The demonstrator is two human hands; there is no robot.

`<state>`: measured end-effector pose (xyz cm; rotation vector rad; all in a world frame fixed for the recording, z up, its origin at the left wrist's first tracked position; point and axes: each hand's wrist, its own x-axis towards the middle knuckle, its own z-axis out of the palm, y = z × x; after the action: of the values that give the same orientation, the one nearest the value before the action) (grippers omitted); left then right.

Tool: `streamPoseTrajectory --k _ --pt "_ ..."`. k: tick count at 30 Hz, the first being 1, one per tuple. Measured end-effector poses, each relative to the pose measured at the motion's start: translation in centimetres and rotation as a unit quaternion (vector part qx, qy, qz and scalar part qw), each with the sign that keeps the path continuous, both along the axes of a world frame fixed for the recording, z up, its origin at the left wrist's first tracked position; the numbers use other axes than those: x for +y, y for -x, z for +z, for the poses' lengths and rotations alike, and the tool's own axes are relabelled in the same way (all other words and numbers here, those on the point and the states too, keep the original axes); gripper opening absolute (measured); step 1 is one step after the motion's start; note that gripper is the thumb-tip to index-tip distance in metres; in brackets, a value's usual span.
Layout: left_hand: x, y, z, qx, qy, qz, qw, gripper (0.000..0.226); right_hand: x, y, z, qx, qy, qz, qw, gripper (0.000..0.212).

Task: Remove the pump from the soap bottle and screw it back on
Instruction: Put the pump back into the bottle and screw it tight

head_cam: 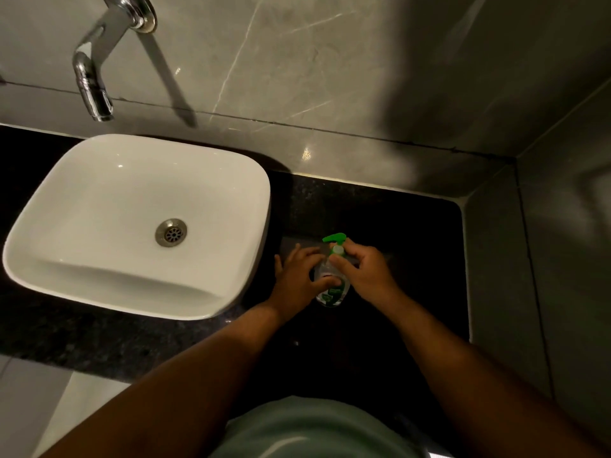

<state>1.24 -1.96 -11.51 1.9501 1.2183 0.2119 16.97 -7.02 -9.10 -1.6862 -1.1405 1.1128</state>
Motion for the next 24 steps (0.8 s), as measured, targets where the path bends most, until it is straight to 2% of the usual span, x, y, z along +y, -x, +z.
streamPoseTrajectory --k 6,13,15,18,24 --pt "-0.2 -0.2 0.2 0.016 -0.045 0.019 0.999 0.054 -0.2 1.8 0.0 -0.096 -0.015 -0.094 0.991 0.041" --pt "-0.4 -0.2 0.4 0.053 -0.073 0.007 0.996 0.056 -0.6 3.7 1.7 -0.212 0.009 -0.145 0.966 0.038" --pt "-0.4 -0.1 0.4 0.048 -0.068 0.009 0.997 0.056 -0.7 3.9 1.8 -0.191 0.020 -0.157 0.969 0.041" --pt "-0.3 0.3 0.1 0.028 -0.060 0.000 0.998 0.058 -1.2 3.8 1.9 -0.103 0.037 -0.148 0.983 0.052" --pt "-0.2 -0.2 0.3 0.006 -0.080 -0.003 0.997 0.054 -2.2 2.3 2.7 -0.064 0.023 -0.095 0.993 0.042"
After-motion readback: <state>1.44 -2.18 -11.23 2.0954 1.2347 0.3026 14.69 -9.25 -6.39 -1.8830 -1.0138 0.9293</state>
